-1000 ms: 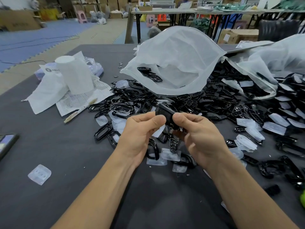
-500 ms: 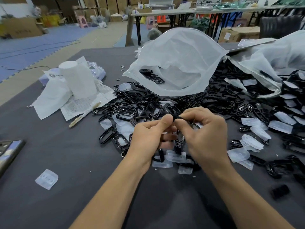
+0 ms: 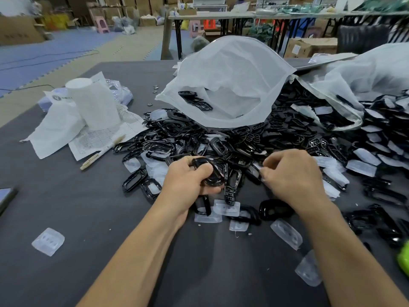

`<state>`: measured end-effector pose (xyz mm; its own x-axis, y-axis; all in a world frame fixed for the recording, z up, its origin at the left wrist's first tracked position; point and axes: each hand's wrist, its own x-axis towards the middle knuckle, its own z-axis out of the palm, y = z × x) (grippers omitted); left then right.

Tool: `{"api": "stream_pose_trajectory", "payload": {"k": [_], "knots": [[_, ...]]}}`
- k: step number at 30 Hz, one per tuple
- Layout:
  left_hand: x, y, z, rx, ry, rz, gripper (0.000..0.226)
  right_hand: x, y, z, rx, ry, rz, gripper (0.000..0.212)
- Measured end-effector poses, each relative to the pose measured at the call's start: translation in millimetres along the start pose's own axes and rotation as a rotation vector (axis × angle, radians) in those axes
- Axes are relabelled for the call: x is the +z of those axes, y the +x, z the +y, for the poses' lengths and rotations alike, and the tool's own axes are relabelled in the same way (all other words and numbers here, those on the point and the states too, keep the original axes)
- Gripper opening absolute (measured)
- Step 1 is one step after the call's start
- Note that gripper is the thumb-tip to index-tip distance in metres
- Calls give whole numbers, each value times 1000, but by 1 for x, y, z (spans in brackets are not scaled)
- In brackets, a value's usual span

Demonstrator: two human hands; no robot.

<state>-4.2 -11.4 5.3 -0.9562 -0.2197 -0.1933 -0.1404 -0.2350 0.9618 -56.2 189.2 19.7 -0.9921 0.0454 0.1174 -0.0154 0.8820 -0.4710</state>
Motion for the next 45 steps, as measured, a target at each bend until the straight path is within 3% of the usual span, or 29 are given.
{"api": "stream_pose_trajectory", "payload": {"k": [2,6,13,16,17,20,23,27,34,37,45], "knots": [[-1,-1,-1,17,57,-6,8,1,0,-1,28,-12,-118,12],[-4,0,1,41,69,39,12,-3,1,3,15,-15,-151,14],[-1,1,-1,40,66,46,9,-4,-2,2,-37,59,43,22],[0,1,-1,45,92,41,10,-6,-3,-1,-60,418,211,17],[0,1,-2,48,100,37,11,-6,-4,-5,-25,612,193,18],[2,-1,-2,62,119,5,13,1,-13,-24,100,1125,-111,22],[4,-3,-3,84,129,-21,16,14,-20,-34,213,1276,-302,19],[7,-4,-3,93,135,-35,25,21,-23,-38,271,1345,-384,3],[8,-4,-4,100,126,-33,16,17,-19,-37,291,1536,-538,18],[6,-2,-4,107,141,4,16,18,-21,-35,251,1418,-488,31],[6,-4,-3,104,111,-40,9,23,-22,-37,236,1344,-397,28]]}}
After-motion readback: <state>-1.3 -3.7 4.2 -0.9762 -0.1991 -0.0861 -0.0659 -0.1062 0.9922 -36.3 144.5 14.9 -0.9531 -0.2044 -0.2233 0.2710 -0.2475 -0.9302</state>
